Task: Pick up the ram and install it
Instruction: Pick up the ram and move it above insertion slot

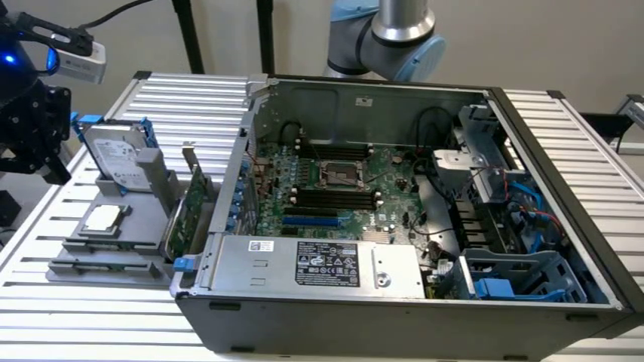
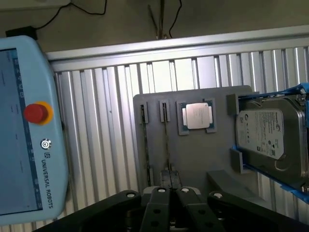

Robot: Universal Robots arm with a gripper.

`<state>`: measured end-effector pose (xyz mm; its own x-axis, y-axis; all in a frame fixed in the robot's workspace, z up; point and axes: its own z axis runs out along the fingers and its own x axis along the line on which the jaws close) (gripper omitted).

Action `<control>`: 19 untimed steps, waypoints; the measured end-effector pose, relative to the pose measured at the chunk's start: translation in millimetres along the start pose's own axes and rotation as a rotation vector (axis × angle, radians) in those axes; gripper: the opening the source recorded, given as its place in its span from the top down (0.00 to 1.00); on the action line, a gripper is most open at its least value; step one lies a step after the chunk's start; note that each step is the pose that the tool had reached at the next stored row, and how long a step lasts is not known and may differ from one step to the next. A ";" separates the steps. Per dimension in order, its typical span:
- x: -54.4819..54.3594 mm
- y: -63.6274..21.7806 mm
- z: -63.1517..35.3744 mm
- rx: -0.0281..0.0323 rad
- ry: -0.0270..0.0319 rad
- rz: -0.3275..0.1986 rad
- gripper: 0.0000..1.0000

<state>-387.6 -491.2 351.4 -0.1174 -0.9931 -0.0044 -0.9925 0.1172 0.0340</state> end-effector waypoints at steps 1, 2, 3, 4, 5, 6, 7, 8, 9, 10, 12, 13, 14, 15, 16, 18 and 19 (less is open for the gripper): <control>0.0 0.0 0.0 -0.0001 -0.0002 0.000 0.89; 0.0 0.0 -0.1 -0.0001 -0.0002 0.000 0.88; 0.0 0.1 -0.1 -0.0002 -0.0002 0.000 0.82; 0.1 0.0 0.0 -0.0002 -0.0002 0.000 0.76; 0.1 0.0 0.0 -0.0001 -0.0002 0.000 0.76; 0.1 0.0 0.0 -0.0001 -0.0002 0.000 0.70; 0.1 0.0 0.0 -0.0001 -0.0003 0.000 0.64; 0.1 0.1 0.0 -0.0001 -0.0003 0.000 0.64; 0.4 0.0 0.2 0.0000 -0.0004 0.000 0.64; 1.0 -0.1 0.6 -0.0001 -0.0003 0.000 0.58; 2.9 -0.4 2.6 -0.0002 -0.0003 0.000 0.58; 4.1 -0.6 4.4 -0.0003 -0.0003 0.000 0.58; 5.2 -0.8 6.2 -0.0004 -0.0003 0.000 0.58; 6.4 -1.0 7.9 -0.0006 -0.0002 0.000 0.58; 7.5 -1.2 9.7 -0.0007 -0.0002 0.000 0.58; 9.3 -1.6 13.5 -0.0005 -0.0004 0.000 0.58; 10.1 -1.8 15.1 -0.0006 -0.0003 0.000 0.58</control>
<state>-387.4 -501.4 336.2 -0.1175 -0.9931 -0.0047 -0.9925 0.1172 0.0346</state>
